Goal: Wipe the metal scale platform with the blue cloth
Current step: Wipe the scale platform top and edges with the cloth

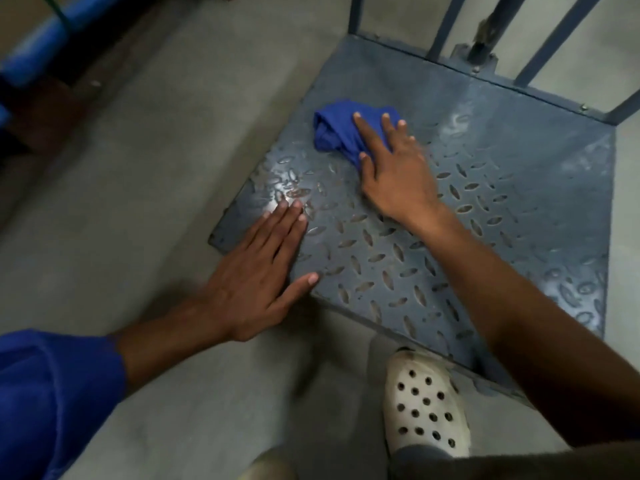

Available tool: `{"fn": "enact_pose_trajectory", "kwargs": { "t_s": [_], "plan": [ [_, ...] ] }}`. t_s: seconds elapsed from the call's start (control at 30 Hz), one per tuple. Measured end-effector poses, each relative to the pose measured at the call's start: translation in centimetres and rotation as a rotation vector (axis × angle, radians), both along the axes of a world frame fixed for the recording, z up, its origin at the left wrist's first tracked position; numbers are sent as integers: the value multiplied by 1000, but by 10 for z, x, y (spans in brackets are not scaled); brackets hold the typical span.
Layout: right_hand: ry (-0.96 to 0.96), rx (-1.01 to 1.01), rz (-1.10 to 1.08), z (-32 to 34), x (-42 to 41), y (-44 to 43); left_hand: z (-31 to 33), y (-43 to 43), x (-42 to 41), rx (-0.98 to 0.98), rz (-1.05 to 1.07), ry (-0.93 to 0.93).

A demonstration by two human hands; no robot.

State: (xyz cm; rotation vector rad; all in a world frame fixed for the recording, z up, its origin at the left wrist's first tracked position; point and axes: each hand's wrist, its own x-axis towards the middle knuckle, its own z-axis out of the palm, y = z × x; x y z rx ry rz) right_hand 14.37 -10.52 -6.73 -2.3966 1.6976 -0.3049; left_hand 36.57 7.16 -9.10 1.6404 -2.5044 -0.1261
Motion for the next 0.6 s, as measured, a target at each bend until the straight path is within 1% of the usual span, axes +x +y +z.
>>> {"fn": "enact_pose_trajectory", "kwargs": {
  "t_s": [0.07,0.13,0.2,0.23,0.33,0.43,0.53,0.6],
  "plan": [
    [-5,4,88,4,28,9,-1,7,10,-11,-31,2],
    [-9,14,228,6,52,35,-2,10,19,-5,-58,6],
    [-19,9,329,5,61,70,-4,11,28,7,-75,0],
    [-26,14,343,5,57,84,-4,12,33,9,-84,-7],
    [-37,39,253,3,20,95,-4,16,41,28,-105,3],
    [-29,-8,85,1,-13,60,-1,12,38,33,-99,16],
    [-19,-2,3,0,-17,23,7,-12,42,115,-90,45],
    [-7,-4,13,0,-7,20,11,-40,50,144,-83,83]
  ]
}}
